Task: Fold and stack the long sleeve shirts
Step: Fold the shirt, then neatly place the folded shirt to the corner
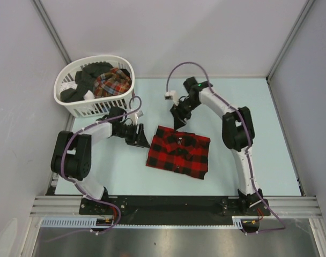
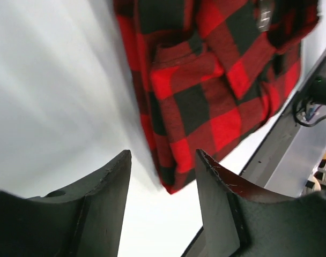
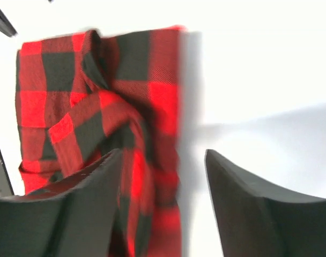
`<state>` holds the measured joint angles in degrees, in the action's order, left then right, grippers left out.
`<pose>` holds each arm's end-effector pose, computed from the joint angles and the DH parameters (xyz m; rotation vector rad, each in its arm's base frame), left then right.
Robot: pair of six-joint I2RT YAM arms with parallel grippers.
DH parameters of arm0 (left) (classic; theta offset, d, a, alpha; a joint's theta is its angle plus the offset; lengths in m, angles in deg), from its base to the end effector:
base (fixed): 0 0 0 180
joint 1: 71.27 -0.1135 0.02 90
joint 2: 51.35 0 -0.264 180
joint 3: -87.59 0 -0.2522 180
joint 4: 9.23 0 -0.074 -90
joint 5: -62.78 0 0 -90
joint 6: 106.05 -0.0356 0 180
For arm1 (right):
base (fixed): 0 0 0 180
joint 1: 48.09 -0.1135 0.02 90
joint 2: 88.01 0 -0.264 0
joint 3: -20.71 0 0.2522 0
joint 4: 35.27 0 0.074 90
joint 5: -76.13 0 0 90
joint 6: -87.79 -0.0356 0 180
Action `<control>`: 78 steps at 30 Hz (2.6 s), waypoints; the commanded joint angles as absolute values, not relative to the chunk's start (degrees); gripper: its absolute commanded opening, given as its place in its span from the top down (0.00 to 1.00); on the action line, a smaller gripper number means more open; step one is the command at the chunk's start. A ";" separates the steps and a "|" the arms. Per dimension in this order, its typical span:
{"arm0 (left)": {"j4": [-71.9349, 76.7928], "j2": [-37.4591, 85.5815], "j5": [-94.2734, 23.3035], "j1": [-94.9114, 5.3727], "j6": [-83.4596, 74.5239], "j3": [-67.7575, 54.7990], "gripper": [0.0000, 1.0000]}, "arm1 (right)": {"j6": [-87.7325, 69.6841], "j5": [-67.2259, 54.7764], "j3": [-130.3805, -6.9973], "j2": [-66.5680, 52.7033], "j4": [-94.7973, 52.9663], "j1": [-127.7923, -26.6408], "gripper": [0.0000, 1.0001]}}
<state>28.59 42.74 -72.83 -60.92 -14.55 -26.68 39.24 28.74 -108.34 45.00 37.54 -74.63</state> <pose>0.2912 -0.0791 0.1666 0.4290 2.5658 -1.1401 0.4138 0.2336 0.1916 -1.5834 2.1333 0.9863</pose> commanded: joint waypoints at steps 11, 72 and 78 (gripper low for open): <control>22.81 47.97 -69.94 -54.39 -13.68 -26.71 0.45 | -12.55 35.17 -51.55 1.83 5.43 -51.09 0.07; 38.37 38.13 -65.90 -57.29 -23.87 -15.28 0.00 | -11.17 -0.23 -104.23 47.77 -11.84 -24.71 1.00; 38.37 38.57 -64.93 -57.91 -23.70 -15.19 0.01 | -12.32 -3.31 -105.99 49.71 -13.51 -23.66 1.00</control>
<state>38.31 40.47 -65.72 -57.34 -22.33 -17.24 -11.40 1.23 -102.39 48.67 -8.52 -24.19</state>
